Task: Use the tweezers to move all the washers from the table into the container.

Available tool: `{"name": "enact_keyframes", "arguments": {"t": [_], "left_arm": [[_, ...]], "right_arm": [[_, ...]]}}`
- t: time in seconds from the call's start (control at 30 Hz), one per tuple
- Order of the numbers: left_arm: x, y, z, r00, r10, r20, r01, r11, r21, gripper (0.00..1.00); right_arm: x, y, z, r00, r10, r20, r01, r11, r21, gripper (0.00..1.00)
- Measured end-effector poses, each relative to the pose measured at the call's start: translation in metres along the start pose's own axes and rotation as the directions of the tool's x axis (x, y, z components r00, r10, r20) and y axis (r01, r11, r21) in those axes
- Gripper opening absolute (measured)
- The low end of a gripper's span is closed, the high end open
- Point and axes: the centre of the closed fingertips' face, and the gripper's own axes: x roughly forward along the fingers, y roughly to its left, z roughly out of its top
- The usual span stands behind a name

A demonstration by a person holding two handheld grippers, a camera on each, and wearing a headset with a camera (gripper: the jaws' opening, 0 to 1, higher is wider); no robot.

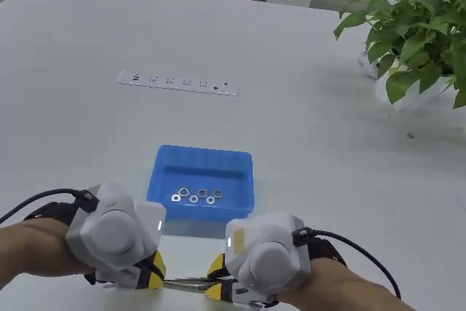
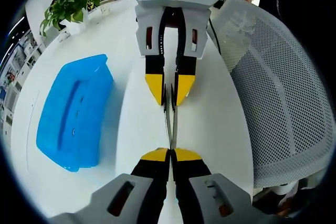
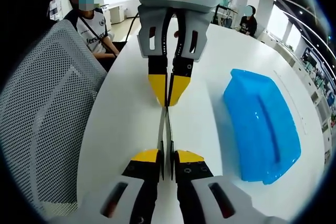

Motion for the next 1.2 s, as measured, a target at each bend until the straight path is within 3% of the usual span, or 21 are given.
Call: {"name": "enact_keyframes", "arguments": {"t": [0.37, 0.67, 0.87, 0.93, 1.1, 1.2], "left_arm": [[-0.002, 0.000, -0.003, 0.9999, 0.006, -0.010, -0.006, 1.000, 0.004, 0.06], [-0.009, 0.002, -0.005, 0.9997, 0.023, -0.004, -0.023, 1.000, -0.012, 0.11], [-0.023, 0.008, -0.001, 0.9970, 0.053, 0.055, -0.049, 0.995, -0.083, 0.21], [-0.031, 0.012, 0.002, 0.9932, 0.076, 0.089, -0.066, 0.992, -0.111, 0.26], [-0.046, 0.020, 0.006, 0.9803, 0.126, 0.152, -0.099, 0.980, -0.172, 0.32], [-0.058, 0.025, 0.011, 0.9644, 0.164, 0.207, -0.120, 0.970, -0.211, 0.41]], "right_arm": [[-0.001, -0.001, 0.002, 1.0000, -0.006, 0.003, 0.006, 1.000, -0.004, 0.17], [-0.016, -0.012, 0.002, 0.9973, -0.065, 0.033, 0.064, 0.997, 0.030, 0.28], [-0.034, -0.022, -0.003, 0.9911, -0.119, 0.061, 0.113, 0.989, 0.095, 0.38], [-0.042, -0.028, -0.005, 0.9841, -0.156, 0.085, 0.142, 0.978, 0.151, 0.43], [-0.058, -0.037, -0.012, 0.9735, -0.197, 0.116, 0.170, 0.963, 0.211, 0.55], [-0.070, -0.042, -0.017, 0.9648, -0.226, 0.134, 0.189, 0.951, 0.245, 0.64]]}}
